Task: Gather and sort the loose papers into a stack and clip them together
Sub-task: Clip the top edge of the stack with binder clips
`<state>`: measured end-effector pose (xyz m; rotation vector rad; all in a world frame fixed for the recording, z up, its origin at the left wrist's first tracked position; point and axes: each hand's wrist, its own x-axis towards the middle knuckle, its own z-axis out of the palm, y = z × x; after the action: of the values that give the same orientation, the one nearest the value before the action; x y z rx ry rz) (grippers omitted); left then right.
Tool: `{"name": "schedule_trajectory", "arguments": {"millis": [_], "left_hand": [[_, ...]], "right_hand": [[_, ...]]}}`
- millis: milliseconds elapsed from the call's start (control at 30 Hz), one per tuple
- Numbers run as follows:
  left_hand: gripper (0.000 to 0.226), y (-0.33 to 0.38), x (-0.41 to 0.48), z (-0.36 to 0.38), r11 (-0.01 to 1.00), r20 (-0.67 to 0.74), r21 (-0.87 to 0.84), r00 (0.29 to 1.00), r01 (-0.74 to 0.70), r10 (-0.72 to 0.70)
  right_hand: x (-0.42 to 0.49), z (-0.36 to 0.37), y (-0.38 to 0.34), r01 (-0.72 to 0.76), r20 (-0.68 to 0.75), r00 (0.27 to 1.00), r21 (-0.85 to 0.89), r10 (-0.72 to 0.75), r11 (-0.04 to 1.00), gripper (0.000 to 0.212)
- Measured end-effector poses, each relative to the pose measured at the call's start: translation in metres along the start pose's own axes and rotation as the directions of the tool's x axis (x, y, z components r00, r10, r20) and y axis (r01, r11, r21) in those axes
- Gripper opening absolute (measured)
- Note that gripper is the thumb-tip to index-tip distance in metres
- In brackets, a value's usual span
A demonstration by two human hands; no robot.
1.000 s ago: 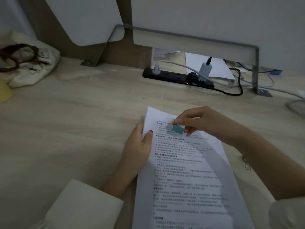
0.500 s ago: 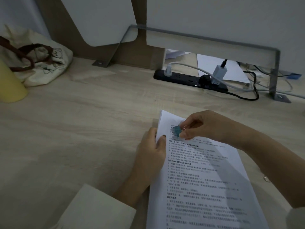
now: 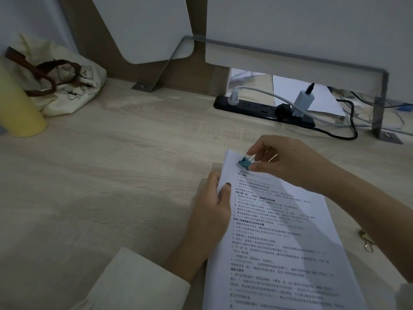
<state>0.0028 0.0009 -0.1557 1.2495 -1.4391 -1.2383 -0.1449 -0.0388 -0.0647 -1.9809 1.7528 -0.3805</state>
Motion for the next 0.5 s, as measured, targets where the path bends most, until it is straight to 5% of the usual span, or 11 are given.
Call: {"name": "schedule_trajectory", "arguments": {"millis": [500], "left_hand": [[0.014,-0.005,-0.003,0.003,0.996,0.012,0.028,0.997,-0.079,0.079]], "right_hand": [[0.004,-0.017,-0.009,0.072,-0.081,0.994,-0.096,-0.080,0.993,0.012]]}}
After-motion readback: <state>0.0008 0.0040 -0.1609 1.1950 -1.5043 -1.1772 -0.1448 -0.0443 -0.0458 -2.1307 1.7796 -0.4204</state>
